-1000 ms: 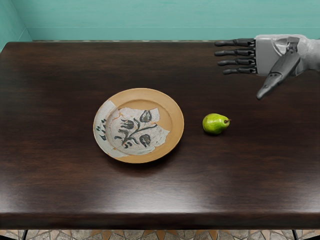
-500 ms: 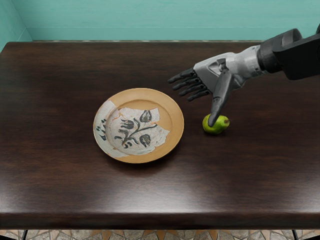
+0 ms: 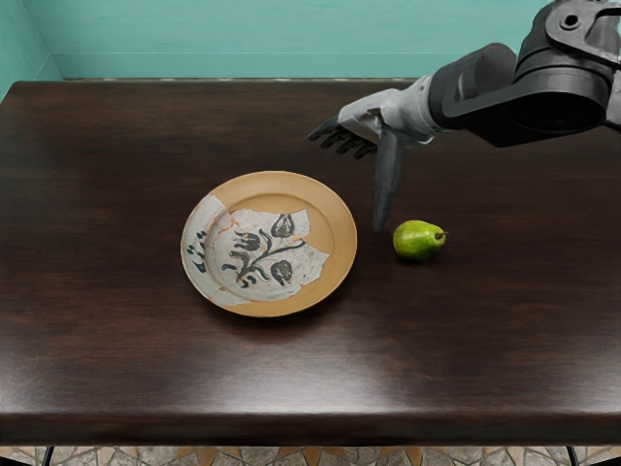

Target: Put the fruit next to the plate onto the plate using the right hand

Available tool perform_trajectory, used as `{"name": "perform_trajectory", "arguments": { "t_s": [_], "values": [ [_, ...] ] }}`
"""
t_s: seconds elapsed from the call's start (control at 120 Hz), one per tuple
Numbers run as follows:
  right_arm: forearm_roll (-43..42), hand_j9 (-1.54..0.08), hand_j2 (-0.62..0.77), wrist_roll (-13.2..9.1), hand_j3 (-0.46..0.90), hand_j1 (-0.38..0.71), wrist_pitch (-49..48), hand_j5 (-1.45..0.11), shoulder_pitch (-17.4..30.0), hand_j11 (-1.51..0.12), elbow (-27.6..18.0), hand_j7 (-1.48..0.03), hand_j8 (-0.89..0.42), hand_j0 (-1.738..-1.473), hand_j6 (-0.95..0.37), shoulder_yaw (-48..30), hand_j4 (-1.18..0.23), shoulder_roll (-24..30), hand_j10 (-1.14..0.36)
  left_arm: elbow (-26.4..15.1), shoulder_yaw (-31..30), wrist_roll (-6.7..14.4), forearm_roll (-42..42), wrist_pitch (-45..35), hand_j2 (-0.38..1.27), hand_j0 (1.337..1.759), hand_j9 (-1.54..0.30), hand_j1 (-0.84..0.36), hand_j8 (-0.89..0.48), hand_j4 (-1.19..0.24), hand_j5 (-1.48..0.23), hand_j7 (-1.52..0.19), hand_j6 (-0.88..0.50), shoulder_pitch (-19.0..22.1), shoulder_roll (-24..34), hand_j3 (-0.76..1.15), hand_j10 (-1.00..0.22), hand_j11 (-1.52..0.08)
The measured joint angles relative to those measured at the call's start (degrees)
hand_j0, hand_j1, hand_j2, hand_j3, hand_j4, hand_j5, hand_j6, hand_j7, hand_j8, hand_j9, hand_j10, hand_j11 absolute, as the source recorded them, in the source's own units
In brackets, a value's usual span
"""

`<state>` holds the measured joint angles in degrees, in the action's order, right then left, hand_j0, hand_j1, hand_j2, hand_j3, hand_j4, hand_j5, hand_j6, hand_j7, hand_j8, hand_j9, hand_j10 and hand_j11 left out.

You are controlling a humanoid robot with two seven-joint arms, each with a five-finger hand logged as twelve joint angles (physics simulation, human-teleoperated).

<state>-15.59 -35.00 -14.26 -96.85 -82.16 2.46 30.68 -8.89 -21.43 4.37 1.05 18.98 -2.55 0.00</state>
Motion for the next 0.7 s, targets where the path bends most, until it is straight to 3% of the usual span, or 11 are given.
{"name": "perform_trajectory", "arguments": {
  "t_s": [0.208,0.383,0.7],
  "values": [
    [-2.38,-0.05,-0.01,0.0,0.0,-0.3,4.52,-0.05,-2.91,-0.05,-0.98,-0.05,-0.04,-1.658,-0.04,4.67,-0.04,-1.82,-0.04,0.01,-0.01,0.01,0.0,0.0,0.0,1.658,0.0,0.35,0.0,0.0,0.0,0.0,0.0,0.0,0.0,0.0,0.0,0.0],
    [-3.37,-0.07,-0.01,0.0,0.0,-0.28,8.44,-0.07,-5.63,-0.07,-4.54,-0.07,-0.06,-1.658,-0.06,9.64,-0.06,-0.72,-0.06,0.02,-0.01,0.0,0.0,0.0,0.0,1.658,0.0,0.35,0.0,0.0,0.0,0.0,0.0,0.0,0.0,0.0,0.0,0.0],
    [-6.96,-0.09,-0.01,0.0,0.0,-0.27,17.93,-0.09,-5.54,-0.09,-8.59,-0.09,-0.07,-1.658,-0.07,18.82,-0.07,1.22,-0.07,0.02,-0.01,0.01,0.0,0.0,0.0,1.658,0.0,0.35,0.0,0.0,0.0,0.0,0.0,0.0,0.0,0.0,0.0,0.0]
  ]
}}
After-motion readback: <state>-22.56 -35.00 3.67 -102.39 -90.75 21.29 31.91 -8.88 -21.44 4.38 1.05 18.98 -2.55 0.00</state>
